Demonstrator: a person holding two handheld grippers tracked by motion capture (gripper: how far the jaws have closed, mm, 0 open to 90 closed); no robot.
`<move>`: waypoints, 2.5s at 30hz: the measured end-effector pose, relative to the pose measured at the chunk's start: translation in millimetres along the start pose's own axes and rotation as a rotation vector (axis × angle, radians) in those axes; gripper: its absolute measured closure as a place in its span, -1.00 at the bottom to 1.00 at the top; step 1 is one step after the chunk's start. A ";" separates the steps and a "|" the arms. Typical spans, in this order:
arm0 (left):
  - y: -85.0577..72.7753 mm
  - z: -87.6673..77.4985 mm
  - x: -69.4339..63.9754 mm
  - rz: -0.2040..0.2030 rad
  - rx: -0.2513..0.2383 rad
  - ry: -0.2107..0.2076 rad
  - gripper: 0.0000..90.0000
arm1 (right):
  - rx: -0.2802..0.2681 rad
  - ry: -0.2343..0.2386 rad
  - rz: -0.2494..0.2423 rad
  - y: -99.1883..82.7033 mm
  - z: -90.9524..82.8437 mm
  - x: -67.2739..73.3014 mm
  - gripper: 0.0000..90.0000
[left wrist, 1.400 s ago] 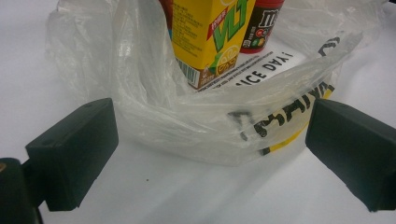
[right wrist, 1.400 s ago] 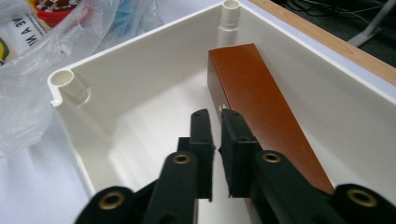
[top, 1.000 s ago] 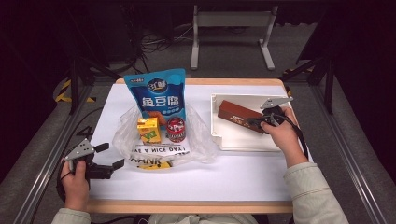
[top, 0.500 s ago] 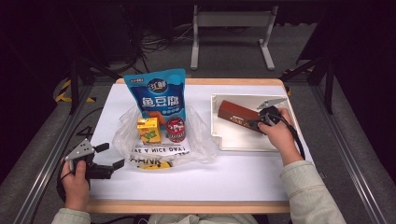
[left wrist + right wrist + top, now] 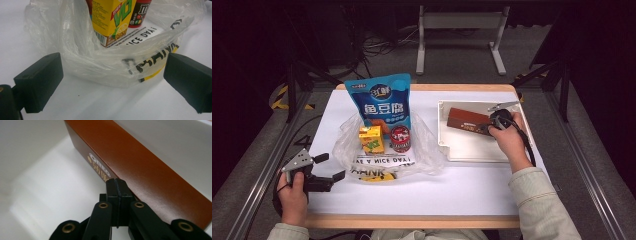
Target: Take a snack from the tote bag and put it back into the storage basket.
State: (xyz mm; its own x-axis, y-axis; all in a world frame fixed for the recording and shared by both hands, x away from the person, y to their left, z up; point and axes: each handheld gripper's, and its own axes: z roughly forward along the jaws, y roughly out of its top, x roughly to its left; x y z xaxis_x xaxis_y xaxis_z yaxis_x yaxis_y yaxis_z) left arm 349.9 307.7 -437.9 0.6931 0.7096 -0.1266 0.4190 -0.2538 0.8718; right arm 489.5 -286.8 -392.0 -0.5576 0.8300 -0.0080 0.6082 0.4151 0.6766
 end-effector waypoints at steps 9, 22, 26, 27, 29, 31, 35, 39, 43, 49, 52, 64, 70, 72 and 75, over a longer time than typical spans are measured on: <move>-0.1 -0.4 -0.1 -0.005 0.003 -0.003 -0.93 | 0.000 -0.046 0.031 2.6 4.9 -6.4 1.00; -0.3 -1.5 0.7 -0.003 -0.004 0.001 -0.93 | -0.018 -0.072 0.075 -0.1 10.9 -19.7 1.00; -0.4 -1.7 0.7 -0.004 -0.004 0.001 -0.93 | -0.013 -0.065 0.076 -0.4 11.1 -19.4 1.00; -0.4 -1.8 0.7 -0.005 -0.004 0.002 -0.93 | -0.014 -0.060 0.075 -0.4 10.8 -19.1 1.00; -0.5 -2.0 0.8 -0.006 -0.007 0.001 -0.93 | -0.023 -0.051 0.069 0.1 8.8 -17.3 1.00; -0.4 -2.2 1.0 -0.005 -0.005 0.001 -0.93 | -0.039 -0.042 0.059 1.2 5.4 -15.4 1.00; -0.4 -2.5 1.1 -0.003 -0.004 0.002 -0.93 | -0.060 -0.032 0.044 4.7 -1.4 -11.5 1.00; -0.4 -2.3 1.0 -0.004 -0.006 0.002 -0.93 | -0.105 -0.014 0.014 15.4 -16.8 -3.2 0.90; -0.2 -2.2 1.2 -0.004 -0.008 0.002 -0.93 | -0.157 0.010 0.008 24.2 -27.5 4.4 0.64; -0.1 -2.3 1.1 -0.005 -0.009 0.001 -0.93 | -0.314 0.101 -0.010 41.1 -43.6 20.4 0.06; 0.2 -1.5 0.8 -0.003 -0.013 0.000 -0.93 | -0.348 0.139 -0.031 52.7 -52.6 29.8 -0.04; 1.6 -1.3 -0.6 0.002 -0.022 -0.010 -0.93 | -0.407 0.232 -0.091 80.8 -62.2 53.7 -0.31; 1.8 -0.6 -0.6 0.006 -0.017 -0.017 -0.93 | -0.431 0.281 -0.166 99.1 -57.8 70.7 -0.39; 1.8 -0.9 -0.5 0.007 -0.018 -0.016 -0.93 | -0.433 0.291 -0.180 103.7 -55.6 74.3 -0.39; 1.4 -1.2 0.0 0.005 -0.019 -0.012 -0.93 | -0.440 0.303 -0.201 112.2 -50.8 81.8 -0.41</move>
State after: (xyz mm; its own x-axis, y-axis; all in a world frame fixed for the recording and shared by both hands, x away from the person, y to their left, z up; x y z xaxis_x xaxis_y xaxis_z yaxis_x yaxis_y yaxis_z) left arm 349.8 308.1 -436.1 0.7025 0.7001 -0.1277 0.4043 -0.2449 0.8812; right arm 483.4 -191.2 -279.4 -0.8145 0.5802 -0.0009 0.2170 0.3062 0.9269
